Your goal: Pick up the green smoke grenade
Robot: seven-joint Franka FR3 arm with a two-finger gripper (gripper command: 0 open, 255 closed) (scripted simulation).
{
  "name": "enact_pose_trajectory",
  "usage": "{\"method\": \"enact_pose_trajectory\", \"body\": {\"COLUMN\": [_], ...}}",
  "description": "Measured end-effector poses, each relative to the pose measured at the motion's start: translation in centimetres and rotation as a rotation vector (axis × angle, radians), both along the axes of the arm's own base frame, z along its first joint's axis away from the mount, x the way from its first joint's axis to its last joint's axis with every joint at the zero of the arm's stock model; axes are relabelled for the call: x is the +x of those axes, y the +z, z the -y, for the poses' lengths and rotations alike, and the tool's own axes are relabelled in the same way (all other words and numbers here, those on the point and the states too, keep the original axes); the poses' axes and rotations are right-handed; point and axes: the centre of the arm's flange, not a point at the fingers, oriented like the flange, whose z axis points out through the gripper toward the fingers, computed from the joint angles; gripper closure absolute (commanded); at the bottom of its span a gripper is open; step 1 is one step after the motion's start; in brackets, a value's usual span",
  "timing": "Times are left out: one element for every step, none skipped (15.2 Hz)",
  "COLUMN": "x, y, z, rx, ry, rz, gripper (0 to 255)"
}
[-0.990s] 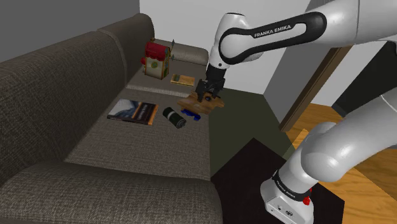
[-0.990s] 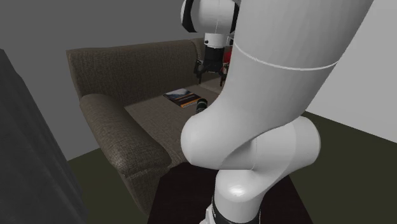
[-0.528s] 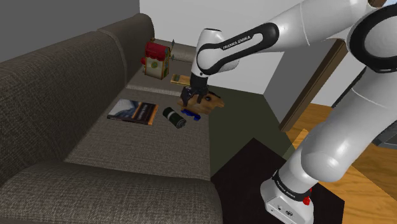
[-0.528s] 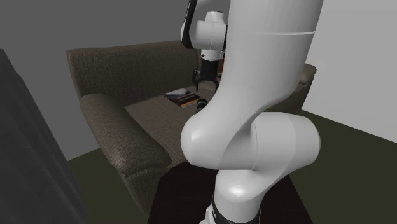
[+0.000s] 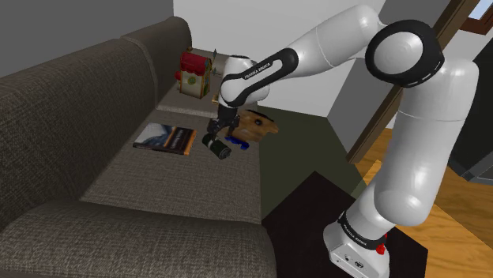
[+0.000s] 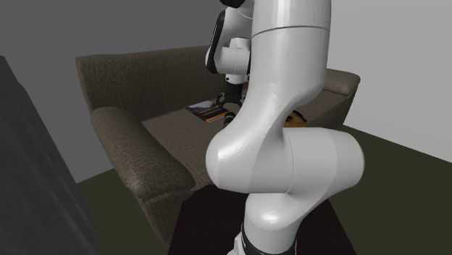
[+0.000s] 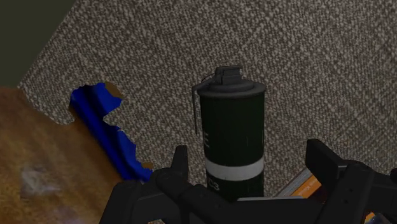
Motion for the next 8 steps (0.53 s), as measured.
{"method": "enact_pose_trajectory", "body": {"x": [1.0, 1.7, 2.1, 2.3, 2.4, 2.5, 2.5, 2.4], "y": [-1.2, -1.7, -2.2, -2.8, -3.3, -3.8, -4.3, -4.8], "z": [0.0, -0.1, -0.1, -0.3, -0.3, -0.3, -0.3, -0.3], "rx": [0.001, 0.002, 0.003, 0.003, 0.004, 0.004, 0.004, 0.004], "ry": [0.002, 0.004, 0.005, 0.005, 0.006, 0.006, 0.006, 0.006], "rz": [-0.001, -0.002, -0.003, -0.003, -0.003, -0.003, -0.003, -0.003], "gripper": [0, 0, 0, 0, 0, 0, 0, 0]}}
